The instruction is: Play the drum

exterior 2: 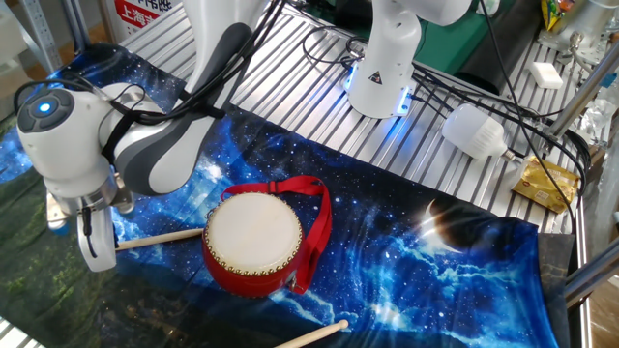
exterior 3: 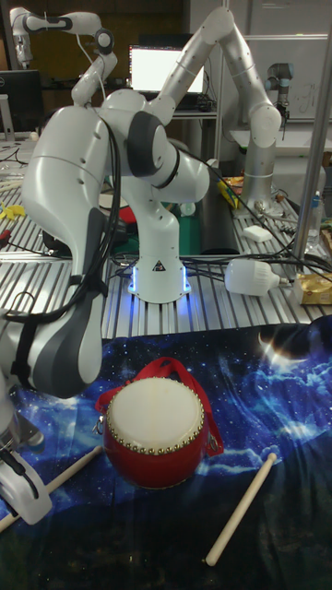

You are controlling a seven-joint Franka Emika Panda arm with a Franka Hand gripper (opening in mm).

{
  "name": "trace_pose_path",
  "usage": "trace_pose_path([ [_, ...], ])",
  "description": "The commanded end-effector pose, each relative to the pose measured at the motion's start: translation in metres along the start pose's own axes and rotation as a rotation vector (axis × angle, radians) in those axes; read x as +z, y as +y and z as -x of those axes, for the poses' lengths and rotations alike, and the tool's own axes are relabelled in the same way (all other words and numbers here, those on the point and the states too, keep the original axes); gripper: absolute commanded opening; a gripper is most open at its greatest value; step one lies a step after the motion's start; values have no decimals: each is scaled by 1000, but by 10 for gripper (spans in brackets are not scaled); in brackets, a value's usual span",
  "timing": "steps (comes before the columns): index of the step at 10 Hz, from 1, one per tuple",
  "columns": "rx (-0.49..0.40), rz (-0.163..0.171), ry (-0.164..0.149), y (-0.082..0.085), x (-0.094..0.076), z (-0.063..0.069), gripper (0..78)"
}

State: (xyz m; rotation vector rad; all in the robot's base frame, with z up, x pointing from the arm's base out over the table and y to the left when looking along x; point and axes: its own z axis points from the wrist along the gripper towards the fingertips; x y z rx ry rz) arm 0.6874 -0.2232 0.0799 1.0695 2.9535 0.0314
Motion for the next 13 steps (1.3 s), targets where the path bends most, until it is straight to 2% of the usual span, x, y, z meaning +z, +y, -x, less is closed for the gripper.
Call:
trace_pose_path([
  [1, 8, -1, -4, -2, 1, 0, 0],
  [2, 10, -1, -4, -1, 1, 0, 0],
  [3, 10, -1, -4, -1, 1, 0, 775],
  [13, 10, -1, -4, -1, 1, 0, 775],
])
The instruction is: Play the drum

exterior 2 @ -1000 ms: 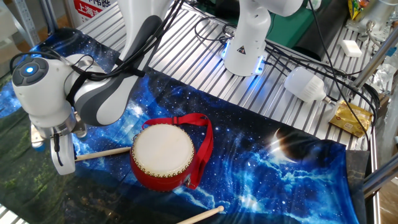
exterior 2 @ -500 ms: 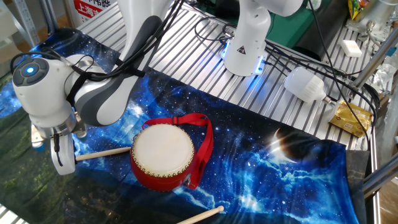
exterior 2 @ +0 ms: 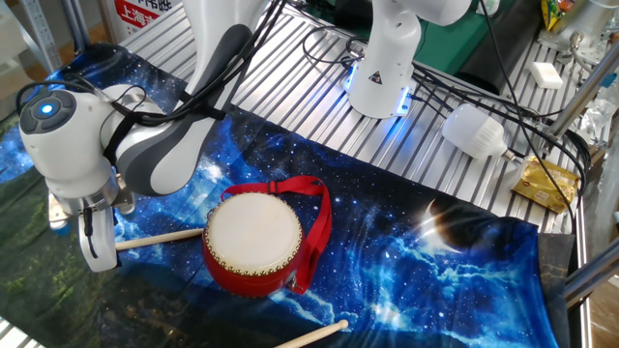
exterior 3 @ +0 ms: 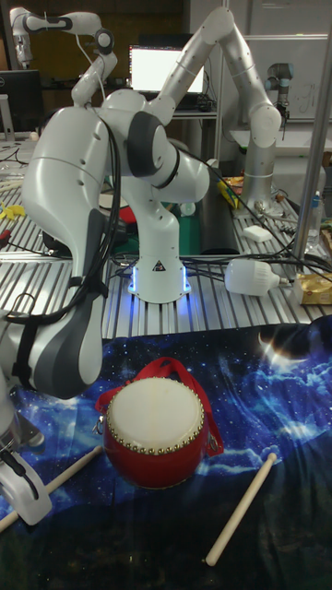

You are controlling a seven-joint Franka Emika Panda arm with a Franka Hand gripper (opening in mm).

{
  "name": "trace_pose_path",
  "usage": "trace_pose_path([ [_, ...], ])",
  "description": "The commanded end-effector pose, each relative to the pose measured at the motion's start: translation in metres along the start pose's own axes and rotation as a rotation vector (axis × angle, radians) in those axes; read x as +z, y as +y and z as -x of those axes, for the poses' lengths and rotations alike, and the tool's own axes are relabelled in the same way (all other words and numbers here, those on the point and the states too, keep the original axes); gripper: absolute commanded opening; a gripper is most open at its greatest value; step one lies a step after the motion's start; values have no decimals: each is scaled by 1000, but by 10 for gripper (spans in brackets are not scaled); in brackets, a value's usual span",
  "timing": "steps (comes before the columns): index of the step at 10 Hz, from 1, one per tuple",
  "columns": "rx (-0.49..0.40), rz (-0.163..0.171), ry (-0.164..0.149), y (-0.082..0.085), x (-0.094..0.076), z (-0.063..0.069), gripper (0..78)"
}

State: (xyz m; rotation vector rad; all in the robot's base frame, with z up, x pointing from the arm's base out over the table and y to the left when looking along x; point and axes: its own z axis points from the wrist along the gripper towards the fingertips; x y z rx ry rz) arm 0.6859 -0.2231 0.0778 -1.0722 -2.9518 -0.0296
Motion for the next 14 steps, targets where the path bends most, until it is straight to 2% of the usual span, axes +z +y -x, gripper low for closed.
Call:
trace_pose_path([
  [1, 8, 1, -5, -1, -1, 1, 775],
  [3, 8, 1, -5, -1, -1, 1, 775],
  [4, 13, 6, -15, -3, 15, -4, 775],
  [5, 15, 6, -17, -3, 16, -4, 775],
  [14, 17, 6, -24, -3, 19, -5, 775],
])
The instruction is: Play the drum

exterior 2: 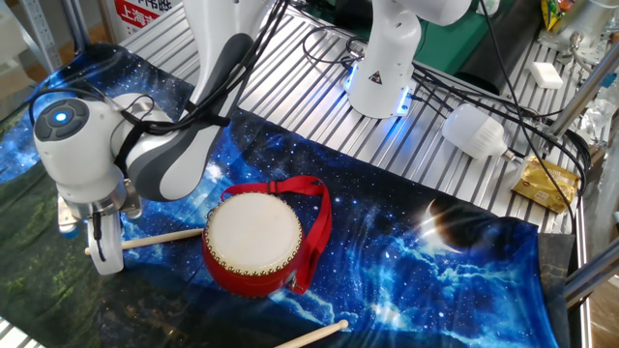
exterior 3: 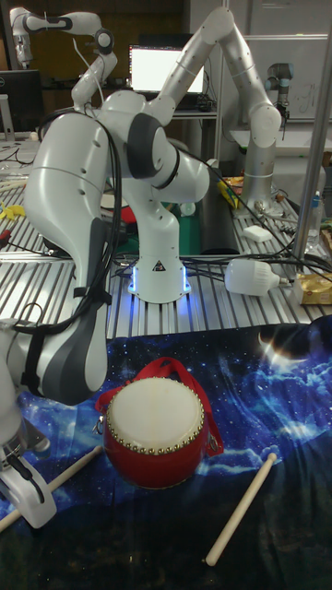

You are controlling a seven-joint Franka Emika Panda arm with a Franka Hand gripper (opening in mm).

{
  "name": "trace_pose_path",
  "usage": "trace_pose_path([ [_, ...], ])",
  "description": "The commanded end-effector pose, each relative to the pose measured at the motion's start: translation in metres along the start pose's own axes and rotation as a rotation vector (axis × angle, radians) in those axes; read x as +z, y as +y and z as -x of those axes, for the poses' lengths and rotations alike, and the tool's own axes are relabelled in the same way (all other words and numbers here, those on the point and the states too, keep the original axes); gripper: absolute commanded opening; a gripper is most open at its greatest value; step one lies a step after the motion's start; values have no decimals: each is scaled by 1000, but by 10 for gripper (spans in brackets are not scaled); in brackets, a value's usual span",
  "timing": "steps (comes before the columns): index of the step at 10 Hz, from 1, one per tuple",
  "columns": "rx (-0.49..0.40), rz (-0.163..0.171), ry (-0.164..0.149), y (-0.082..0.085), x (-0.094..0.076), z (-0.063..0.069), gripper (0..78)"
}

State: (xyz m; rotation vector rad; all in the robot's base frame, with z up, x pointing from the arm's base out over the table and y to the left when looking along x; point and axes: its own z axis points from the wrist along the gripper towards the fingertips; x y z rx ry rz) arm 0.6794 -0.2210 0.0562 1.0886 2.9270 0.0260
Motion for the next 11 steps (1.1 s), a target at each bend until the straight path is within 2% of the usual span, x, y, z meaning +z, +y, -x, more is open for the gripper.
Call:
trace_pose_path([
  [1, 2, 1, -5, 0, -2, 2, 12],
  [11, 2, 1, -5, 0, -2, 2, 12],
])
